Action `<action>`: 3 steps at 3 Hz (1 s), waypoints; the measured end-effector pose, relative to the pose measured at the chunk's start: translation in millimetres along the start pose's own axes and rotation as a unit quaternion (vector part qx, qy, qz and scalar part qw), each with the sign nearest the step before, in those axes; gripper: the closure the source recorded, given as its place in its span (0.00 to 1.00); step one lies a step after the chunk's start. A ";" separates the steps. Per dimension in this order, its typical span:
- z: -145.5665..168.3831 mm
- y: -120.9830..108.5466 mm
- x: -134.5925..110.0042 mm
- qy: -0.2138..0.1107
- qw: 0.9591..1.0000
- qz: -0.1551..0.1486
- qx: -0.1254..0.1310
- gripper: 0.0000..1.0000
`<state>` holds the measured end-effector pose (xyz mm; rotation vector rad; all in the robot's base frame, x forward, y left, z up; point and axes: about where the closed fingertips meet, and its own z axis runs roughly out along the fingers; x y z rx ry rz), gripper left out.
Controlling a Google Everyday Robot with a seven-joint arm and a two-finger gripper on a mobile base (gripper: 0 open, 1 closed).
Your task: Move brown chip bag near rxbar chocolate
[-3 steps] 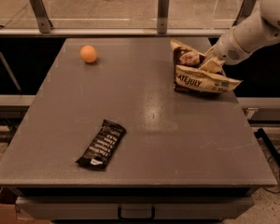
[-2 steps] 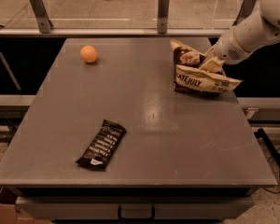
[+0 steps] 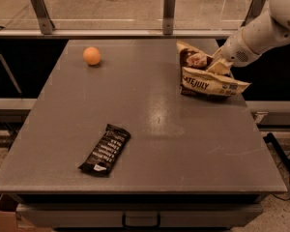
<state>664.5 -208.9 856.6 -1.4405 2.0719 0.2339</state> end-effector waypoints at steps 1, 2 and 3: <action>-29.6 5.3 -37.5 -0.023 0.998 -0.036 0.035 1.00; -47.0 7.7 -57.5 -0.033 0.997 -0.050 0.053 0.84; -39.1 14.9 -56.9 -0.040 0.997 -0.051 0.041 0.55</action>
Offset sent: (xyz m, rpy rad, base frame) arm -0.0067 0.0174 0.0419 -0.0014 -0.1019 0.0254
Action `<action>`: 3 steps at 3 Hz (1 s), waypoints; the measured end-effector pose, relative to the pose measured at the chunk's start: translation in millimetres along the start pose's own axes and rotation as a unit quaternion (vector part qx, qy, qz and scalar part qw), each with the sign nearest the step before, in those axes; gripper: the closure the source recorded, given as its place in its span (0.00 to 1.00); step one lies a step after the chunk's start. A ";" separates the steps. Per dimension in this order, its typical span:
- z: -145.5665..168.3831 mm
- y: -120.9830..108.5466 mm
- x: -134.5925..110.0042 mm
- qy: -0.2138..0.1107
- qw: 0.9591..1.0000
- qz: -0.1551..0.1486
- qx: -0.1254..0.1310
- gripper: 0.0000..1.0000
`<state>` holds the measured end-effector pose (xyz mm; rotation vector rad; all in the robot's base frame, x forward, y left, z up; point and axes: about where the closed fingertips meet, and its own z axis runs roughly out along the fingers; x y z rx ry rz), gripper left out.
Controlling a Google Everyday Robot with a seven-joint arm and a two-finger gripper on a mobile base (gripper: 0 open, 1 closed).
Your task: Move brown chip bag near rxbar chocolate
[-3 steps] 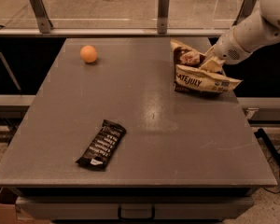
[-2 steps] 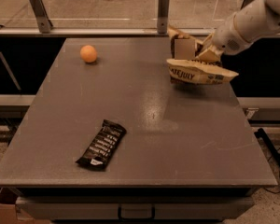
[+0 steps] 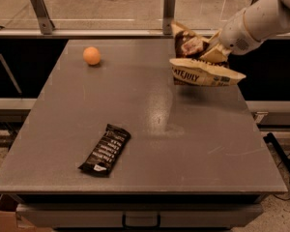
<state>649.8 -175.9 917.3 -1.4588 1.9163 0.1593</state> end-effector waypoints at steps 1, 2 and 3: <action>15.6 23.9 -10.2 -0.019 0.999 -0.039 -0.034 0.66; 20.4 53.7 -31.2 -0.048 0.992 -0.081 -0.082 0.89; 12.8 81.5 -56.0 -0.074 0.981 -0.124 -0.132 1.00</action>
Offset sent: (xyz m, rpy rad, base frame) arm -0.0707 0.0851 -0.0101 0.0582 0.0500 0.4310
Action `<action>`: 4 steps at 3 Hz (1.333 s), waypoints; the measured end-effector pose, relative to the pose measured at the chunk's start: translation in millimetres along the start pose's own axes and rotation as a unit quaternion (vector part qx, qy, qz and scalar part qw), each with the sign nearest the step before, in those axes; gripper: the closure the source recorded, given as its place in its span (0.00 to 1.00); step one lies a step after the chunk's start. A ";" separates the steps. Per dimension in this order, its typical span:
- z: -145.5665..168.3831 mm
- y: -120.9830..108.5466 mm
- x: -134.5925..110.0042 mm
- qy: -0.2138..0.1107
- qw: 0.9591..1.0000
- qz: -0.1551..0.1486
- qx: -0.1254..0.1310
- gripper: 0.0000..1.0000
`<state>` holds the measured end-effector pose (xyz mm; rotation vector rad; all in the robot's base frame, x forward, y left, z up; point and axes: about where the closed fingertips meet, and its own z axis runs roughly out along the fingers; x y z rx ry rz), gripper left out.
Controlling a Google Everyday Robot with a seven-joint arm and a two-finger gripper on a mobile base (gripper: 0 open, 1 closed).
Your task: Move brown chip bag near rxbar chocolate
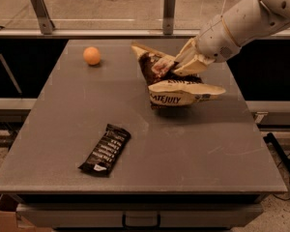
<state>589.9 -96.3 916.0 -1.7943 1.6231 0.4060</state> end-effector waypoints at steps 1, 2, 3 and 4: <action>0.2 13.6 -15.5 -0.014 0.999 -0.020 -0.026 1.00; 4.6 34.2 -24.7 -0.027 0.997 -0.027 -0.063 1.00; 15.6 54.3 -31.9 -0.039 0.994 -0.024 -0.097 0.83; 27.9 75.8 -39.7 -0.051 0.990 -0.016 -0.130 0.52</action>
Offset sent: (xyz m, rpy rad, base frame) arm -0.0641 0.0285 0.0011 0.0293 0.1222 0.2103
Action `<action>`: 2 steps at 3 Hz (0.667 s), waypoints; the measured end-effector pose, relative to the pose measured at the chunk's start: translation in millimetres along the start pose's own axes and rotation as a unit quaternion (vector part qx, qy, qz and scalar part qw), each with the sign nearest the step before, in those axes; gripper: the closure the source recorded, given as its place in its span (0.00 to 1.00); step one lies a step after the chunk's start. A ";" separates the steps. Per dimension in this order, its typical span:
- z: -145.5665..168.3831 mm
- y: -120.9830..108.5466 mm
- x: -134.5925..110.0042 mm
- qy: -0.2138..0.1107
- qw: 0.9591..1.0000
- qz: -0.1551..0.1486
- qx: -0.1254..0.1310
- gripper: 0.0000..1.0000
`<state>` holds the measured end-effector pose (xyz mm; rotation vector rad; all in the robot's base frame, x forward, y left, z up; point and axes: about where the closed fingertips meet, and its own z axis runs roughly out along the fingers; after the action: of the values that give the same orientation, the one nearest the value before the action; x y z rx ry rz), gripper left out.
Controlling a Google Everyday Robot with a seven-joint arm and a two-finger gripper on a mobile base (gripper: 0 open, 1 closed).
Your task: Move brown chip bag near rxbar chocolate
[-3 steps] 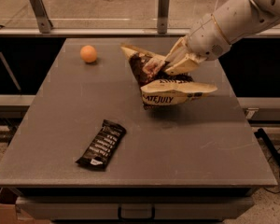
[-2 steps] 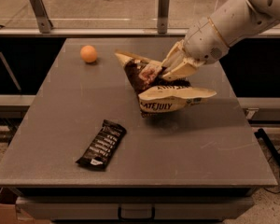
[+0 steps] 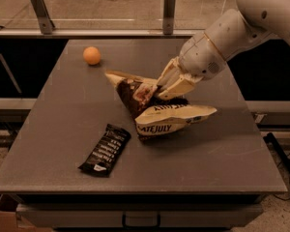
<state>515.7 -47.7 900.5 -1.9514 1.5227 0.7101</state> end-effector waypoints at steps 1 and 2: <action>8.6 7.5 -3.0 -0.007 1.000 0.006 -0.013 0.28; 13.5 10.5 -3.8 -0.010 1.000 0.011 -0.018 0.05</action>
Offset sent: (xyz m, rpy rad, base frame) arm -0.0167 0.0095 -0.0110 0.0086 0.0646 0.0091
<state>503.7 -37.7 892.6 -1.9521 1.5316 0.7693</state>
